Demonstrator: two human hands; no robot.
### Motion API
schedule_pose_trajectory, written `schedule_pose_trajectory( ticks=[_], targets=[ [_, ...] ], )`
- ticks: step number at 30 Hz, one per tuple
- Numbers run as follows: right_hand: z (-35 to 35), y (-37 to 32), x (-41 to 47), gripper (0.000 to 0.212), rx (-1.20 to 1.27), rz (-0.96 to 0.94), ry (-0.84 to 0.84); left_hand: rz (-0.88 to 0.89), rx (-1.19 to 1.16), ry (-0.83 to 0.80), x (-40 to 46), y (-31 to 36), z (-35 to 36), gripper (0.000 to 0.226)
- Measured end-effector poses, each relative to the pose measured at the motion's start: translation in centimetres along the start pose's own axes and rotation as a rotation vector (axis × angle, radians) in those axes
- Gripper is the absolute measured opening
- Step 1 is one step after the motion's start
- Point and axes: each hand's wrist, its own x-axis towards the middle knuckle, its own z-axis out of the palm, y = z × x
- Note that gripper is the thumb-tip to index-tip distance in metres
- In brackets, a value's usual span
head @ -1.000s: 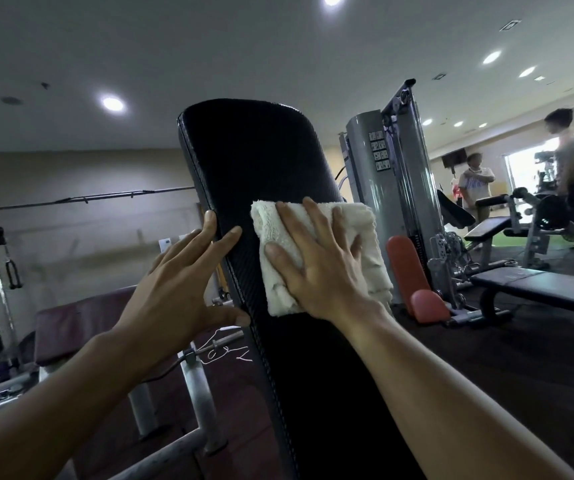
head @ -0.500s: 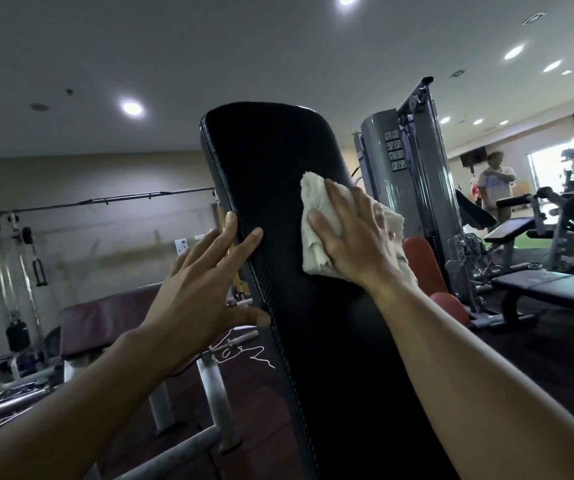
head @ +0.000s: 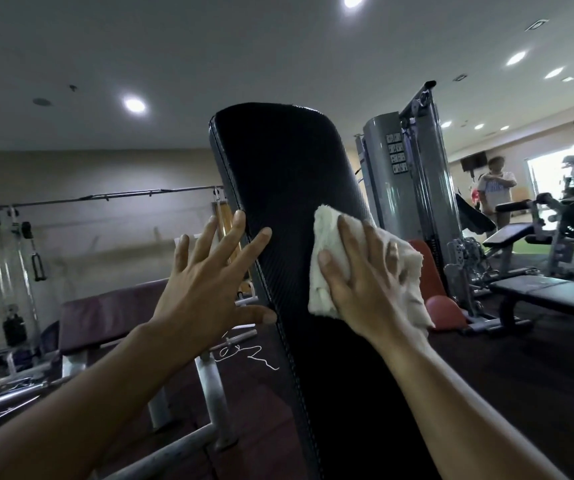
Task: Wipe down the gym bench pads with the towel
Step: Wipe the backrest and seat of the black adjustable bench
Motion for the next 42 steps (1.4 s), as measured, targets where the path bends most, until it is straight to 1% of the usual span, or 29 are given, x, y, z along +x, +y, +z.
schedule_pose_trajectory(
  ticks=[2,4,7,10,13,15,18,20,22,24,26,30,33,35,37,40,42],
  targets=[
    [0.4,0.1,-1.7,0.069,-0.033,-0.058,-0.031,-0.010,-0.027,0.013,0.0,0.1,0.2,0.109],
    [-0.1,0.8,-0.2,0.069,-0.024,-0.067,-0.027,-0.015,-0.042,0.001,-0.1,0.2,0.0,0.107],
    [-1.3,1.6,2.7,0.064,0.039,0.016,0.005,-0.009,-0.033,-0.005,-0.2,0.1,-0.3,0.107],
    [-1.0,1.1,1.1,0.063,0.009,0.065,0.008,-0.009,-0.056,0.002,-0.2,0.2,-0.2,0.108],
    [-0.1,0.1,-2.8,0.068,-0.066,-0.024,-0.051,-0.004,-0.086,0.009,-0.2,0.3,-0.1,0.110],
    [0.0,0.2,-2.8,0.070,-0.073,-0.052,-0.059,-0.004,-0.090,0.011,-0.2,0.3,-0.2,0.110],
    [-0.5,0.2,-0.4,0.069,0.012,-0.006,-0.026,-0.016,-0.075,-0.022,0.0,0.3,-0.5,0.113],
    [-0.5,-0.2,-0.4,0.066,0.045,0.036,-0.011,-0.027,-0.074,-0.041,0.0,0.4,-0.6,0.114],
    [-0.1,-1.1,-2.4,0.066,0.019,-0.001,-0.045,-0.036,-0.096,-0.041,0.0,0.5,-0.6,0.115],
    [0.7,-2.0,-5.2,0.070,-0.022,-0.095,-0.101,-0.030,-0.087,-0.021,-0.1,0.4,-0.5,0.116],
    [1.3,-2.1,-6.1,0.073,-0.072,-0.141,-0.109,-0.026,-0.080,-0.028,-0.3,0.6,-0.6,0.116],
    [0.8,-2.0,-4.4,0.073,-0.091,-0.115,-0.105,-0.054,-0.058,-0.091,-0.3,0.9,-1.2,0.116],
    [1.2,-2.3,-6.2,0.072,-0.048,-0.112,-0.104,-0.056,-0.070,-0.082,-0.9,1.0,-1.0,0.113],
    [1.8,-1.7,-8.0,0.071,-0.069,-0.140,-0.104,-0.047,-0.054,-0.055,-1.7,1.2,-0.8,0.109],
    [1.6,-1.0,-8.1,0.071,-0.096,-0.152,-0.111,-0.015,-0.023,-0.040,-2.7,1.4,-0.5,0.110],
    [0.7,-0.9,-6.3,0.072,-0.070,-0.098,-0.136,0.041,0.012,-0.102,-3.8,1.7,0.1,0.116],
    [0.9,-1.5,-6.8,0.070,-0.019,-0.067,-0.115,0.066,0.046,-0.099,-4.1,1.6,0.2,0.119]
  ],
)
